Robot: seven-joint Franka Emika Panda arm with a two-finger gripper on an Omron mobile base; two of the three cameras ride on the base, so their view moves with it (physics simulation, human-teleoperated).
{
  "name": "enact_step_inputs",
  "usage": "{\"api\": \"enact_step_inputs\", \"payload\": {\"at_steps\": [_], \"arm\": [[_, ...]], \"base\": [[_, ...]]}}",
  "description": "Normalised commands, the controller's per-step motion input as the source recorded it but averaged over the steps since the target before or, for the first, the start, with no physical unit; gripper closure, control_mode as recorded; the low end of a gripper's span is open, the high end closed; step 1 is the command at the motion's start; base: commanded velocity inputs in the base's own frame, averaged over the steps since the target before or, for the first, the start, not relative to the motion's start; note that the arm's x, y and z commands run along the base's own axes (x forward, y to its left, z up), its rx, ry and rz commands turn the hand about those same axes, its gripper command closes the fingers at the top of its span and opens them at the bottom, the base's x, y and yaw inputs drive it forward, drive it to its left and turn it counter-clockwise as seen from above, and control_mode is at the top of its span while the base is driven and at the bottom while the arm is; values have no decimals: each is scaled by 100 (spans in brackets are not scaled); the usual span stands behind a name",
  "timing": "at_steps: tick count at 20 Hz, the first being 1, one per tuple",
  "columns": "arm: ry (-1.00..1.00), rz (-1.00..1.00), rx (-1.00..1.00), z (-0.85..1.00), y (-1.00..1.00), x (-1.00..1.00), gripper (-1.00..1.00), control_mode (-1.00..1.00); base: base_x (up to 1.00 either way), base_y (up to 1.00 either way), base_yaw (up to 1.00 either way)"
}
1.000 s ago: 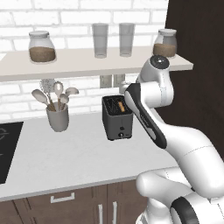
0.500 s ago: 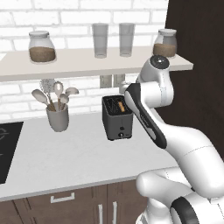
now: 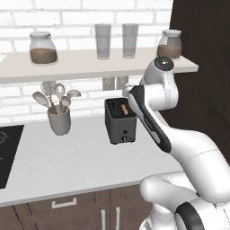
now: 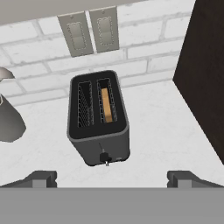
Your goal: Start the toaster. Once the lever pops up, take the bread to the plate on the dining counter.
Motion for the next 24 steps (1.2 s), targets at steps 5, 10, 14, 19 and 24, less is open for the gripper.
{"api": "enact_step_inputs", "payload": {"at_steps": [5,10,14,19,24], "arm": [[0,0,0,0,0,0,-100,-100],[0,0,0,0,0,0,-100,-100],[0,0,0,0,0,0,-100,-100],[0,0,0,0,0,0,-100,-100],[0,0,0,0,0,0,-100,-100]], "base": [[0,0,0],[0,0,0],[0,0,0],[0,0,0],[0,0,0]]}}
